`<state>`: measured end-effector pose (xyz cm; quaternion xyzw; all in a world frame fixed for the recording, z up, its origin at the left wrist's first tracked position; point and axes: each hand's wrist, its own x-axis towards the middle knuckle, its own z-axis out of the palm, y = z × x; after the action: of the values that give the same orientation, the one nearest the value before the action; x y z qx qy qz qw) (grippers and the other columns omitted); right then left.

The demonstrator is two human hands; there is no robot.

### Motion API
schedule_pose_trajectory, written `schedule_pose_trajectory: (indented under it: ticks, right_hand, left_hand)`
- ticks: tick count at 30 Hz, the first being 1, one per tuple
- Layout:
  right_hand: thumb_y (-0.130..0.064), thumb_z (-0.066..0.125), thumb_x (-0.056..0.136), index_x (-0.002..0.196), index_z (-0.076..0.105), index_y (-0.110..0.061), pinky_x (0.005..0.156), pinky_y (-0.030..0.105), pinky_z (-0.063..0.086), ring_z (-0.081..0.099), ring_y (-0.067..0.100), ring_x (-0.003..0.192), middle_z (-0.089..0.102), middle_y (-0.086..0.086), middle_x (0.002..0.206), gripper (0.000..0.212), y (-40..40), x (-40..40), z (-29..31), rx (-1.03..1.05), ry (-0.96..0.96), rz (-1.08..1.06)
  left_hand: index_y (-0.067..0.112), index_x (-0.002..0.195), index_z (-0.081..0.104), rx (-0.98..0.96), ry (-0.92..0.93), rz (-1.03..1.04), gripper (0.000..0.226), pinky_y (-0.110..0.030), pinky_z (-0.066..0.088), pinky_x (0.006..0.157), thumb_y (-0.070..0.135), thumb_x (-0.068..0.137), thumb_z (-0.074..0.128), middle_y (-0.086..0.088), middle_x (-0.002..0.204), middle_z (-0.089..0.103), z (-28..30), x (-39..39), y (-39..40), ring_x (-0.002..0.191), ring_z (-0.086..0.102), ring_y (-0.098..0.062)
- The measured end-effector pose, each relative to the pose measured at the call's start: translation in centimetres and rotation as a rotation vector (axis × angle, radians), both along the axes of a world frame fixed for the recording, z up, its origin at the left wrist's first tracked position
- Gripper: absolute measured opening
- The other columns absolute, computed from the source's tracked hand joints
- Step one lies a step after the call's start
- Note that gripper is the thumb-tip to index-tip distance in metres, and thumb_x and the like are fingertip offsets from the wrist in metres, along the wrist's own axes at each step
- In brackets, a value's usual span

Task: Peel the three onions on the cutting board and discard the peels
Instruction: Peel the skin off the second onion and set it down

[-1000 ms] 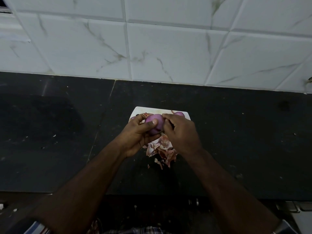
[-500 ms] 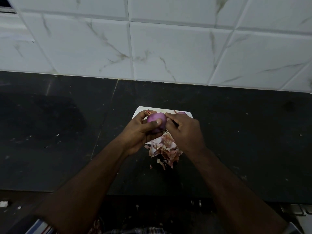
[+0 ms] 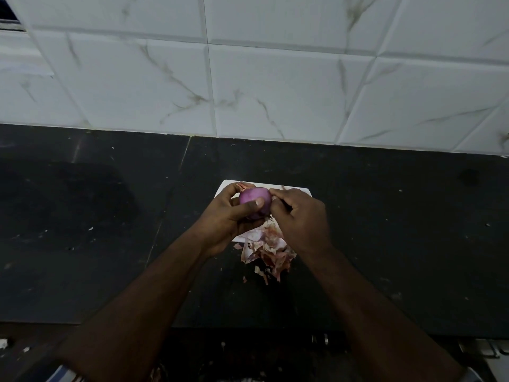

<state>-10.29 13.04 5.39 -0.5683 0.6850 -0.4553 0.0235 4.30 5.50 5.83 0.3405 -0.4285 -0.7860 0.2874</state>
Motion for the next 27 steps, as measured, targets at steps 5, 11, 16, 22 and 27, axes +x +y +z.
schedule_pose_trajectory:
  ticks: [5,11,16,22,27]
  right_hand:
    - [-0.007,0.062,0.090,0.106,0.076,-0.010,0.085,0.032,0.057,0.069,0.009,0.088,0.076,0.000,0.096,0.022,-0.3,-0.3,-0.2,0.046,-0.087,-0.007]
    - [-0.007,0.065,0.091,0.111,0.072,-0.021,0.080,0.041,0.060,0.070,0.009,0.090,0.072,-0.011,0.102,0.025,-0.2,-1.0,0.3,0.078,-0.457,0.041]
    - [0.007,0.072,0.080,0.112,0.065,-0.020,0.079,0.034,0.059,0.066,0.008,0.088,0.068,-0.005,0.109,0.042,0.0,-1.3,1.6,0.141,-0.510,0.261]
    - [0.006,0.075,0.077,0.100,0.060,-0.021,0.075,0.034,0.058,0.061,0.007,0.082,0.064,-0.006,0.097,0.038,-0.2,-1.5,2.0,0.181,-0.504,0.286]
    - [0.002,0.076,0.078,0.094,0.057,-0.019,0.078,0.030,0.055,0.060,0.007,0.081,0.060,-0.009,0.088,0.033,-0.3,-1.4,2.0,0.205,-0.425,0.288]
  left_hand:
    - [0.007,0.131,0.054,-0.009,0.005,-0.024,0.055,-0.037,0.061,0.084,0.010,0.081,0.074,-0.015,0.120,0.066,-0.1,0.0,-0.1,0.097,0.072,-0.031]
    - [0.008,0.129,0.057,0.009,0.049,-0.026,0.055,-0.037,0.061,0.083,0.013,0.077,0.073,-0.015,0.119,0.065,-0.1,0.0,-0.6,0.097,0.071,-0.033]
    - [0.008,0.130,0.060,0.033,0.021,-0.089,0.046,-0.026,0.055,0.070,0.023,0.087,0.064,-0.011,0.108,0.068,-0.3,0.0,-0.7,0.083,0.066,-0.017]
    - [0.007,0.120,0.066,0.066,-0.006,-0.101,0.034,-0.024,0.049,0.060,0.029,0.096,0.056,-0.008,0.095,0.066,-0.2,-0.4,-0.6,0.073,0.058,-0.014]
    - [0.005,0.116,0.066,0.096,0.002,-0.127,0.037,-0.022,0.046,0.052,0.031,0.091,0.059,-0.007,0.086,0.066,-0.1,-0.3,-0.5,0.064,0.056,-0.013]
